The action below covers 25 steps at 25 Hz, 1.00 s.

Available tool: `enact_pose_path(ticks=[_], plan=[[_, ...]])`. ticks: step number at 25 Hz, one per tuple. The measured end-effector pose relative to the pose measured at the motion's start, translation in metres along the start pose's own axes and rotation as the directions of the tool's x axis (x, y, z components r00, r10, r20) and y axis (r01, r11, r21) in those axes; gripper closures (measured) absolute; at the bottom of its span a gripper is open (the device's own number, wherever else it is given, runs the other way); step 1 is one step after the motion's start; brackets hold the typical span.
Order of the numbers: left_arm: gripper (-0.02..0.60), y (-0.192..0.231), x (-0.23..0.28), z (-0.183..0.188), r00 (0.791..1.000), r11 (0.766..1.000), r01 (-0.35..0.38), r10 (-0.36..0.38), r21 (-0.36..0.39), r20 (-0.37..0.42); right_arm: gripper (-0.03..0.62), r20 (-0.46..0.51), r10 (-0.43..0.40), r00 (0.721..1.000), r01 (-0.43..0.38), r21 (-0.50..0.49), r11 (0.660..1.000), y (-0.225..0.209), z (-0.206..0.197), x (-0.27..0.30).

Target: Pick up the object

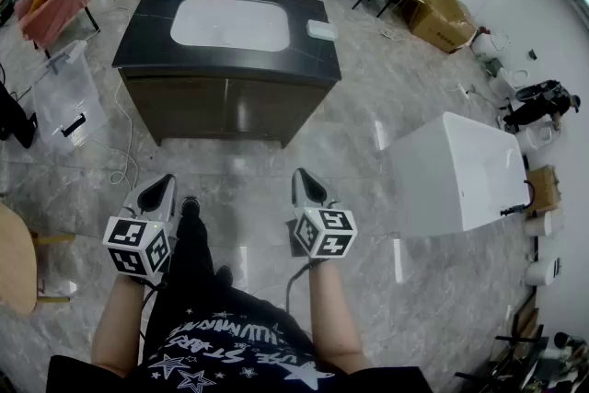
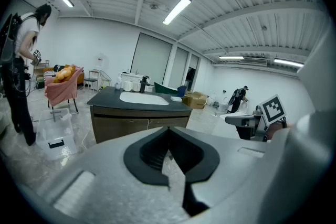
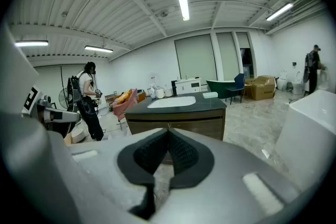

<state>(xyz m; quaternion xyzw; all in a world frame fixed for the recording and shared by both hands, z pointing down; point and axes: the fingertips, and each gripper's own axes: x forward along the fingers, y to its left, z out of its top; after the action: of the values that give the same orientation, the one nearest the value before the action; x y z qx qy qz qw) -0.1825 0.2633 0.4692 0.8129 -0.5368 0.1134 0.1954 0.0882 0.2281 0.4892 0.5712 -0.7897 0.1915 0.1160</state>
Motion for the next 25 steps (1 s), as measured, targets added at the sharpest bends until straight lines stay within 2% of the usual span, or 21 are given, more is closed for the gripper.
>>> enact_pose_path(ticks=[6,16,25], plan=[[0.574,-0.011,-0.007,-0.011,1.000,1.000,-0.018,0.018,0.001,-0.021,0.589,0.001,0.002,1.000,-0.002,0.001,1.000,-0.002,-0.005,-0.015],[0.574,-0.025,-0.002,-0.025,0.998,1.000,0.008,-0.008,0.004,-0.057,0.589,-0.006,-0.029,1.000,0.029,0.035,0.999,-0.014,-0.021,-0.031],[0.574,0.007,0.023,0.000,1.000,1.000,0.009,-0.009,0.007,-0.030,0.587,0.057,-0.033,0.998,0.031,0.030,0.999,-0.010,0.014,0.005]])
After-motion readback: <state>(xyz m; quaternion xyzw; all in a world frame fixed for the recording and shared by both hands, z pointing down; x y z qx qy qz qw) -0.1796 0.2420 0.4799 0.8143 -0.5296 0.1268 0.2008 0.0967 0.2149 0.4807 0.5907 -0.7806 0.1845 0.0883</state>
